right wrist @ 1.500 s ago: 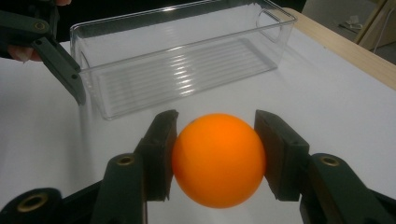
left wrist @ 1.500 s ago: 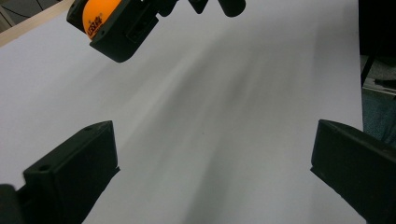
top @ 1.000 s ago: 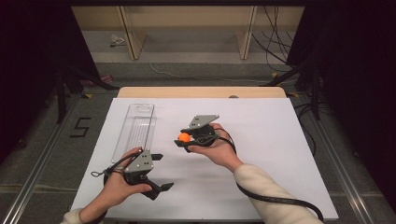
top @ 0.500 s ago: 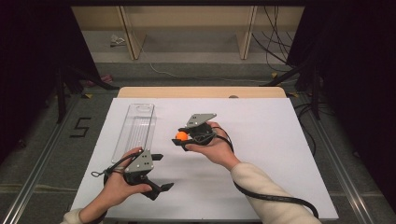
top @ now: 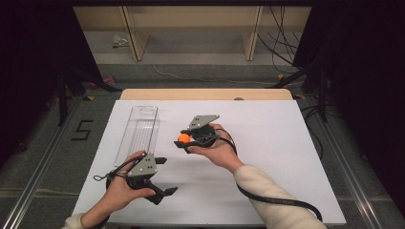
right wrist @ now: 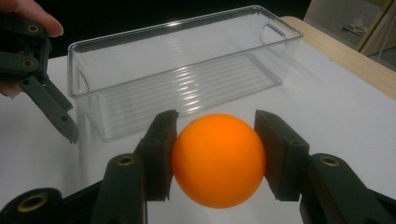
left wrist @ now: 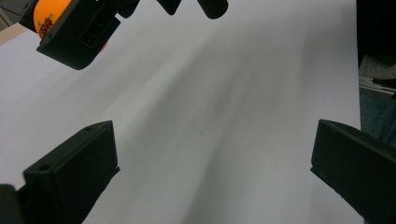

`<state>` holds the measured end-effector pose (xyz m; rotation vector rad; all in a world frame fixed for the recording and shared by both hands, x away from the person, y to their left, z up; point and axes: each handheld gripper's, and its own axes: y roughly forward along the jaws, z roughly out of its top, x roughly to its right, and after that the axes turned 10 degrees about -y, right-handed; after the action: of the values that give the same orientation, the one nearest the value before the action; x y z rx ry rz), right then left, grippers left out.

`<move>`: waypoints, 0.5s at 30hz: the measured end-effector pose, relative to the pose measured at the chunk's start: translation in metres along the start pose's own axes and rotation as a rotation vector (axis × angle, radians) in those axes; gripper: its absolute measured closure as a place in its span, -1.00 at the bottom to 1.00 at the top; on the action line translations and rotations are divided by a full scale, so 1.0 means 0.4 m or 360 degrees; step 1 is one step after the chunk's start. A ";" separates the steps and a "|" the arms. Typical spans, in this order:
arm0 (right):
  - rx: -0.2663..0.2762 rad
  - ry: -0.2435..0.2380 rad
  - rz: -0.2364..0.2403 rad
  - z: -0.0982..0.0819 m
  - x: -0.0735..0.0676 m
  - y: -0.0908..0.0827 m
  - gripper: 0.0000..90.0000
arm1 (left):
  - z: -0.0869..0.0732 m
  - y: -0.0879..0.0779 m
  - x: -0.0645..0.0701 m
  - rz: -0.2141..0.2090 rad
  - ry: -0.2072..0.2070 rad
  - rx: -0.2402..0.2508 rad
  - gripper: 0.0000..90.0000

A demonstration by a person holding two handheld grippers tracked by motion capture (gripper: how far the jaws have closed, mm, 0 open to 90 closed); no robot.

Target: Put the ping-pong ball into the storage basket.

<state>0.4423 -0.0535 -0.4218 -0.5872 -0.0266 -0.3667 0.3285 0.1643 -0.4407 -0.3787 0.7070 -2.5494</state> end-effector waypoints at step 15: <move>0.0019 0.0000 -0.0012 0.013 0.009 0.010 0.14 | 0.000 -0.001 0.000 0.0001 0.0009 -0.0004 -1.00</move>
<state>0.4476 -0.0488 -0.4193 -0.5756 -0.0310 -0.3737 0.3284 0.1644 -0.4404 -0.3721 0.7127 -2.5500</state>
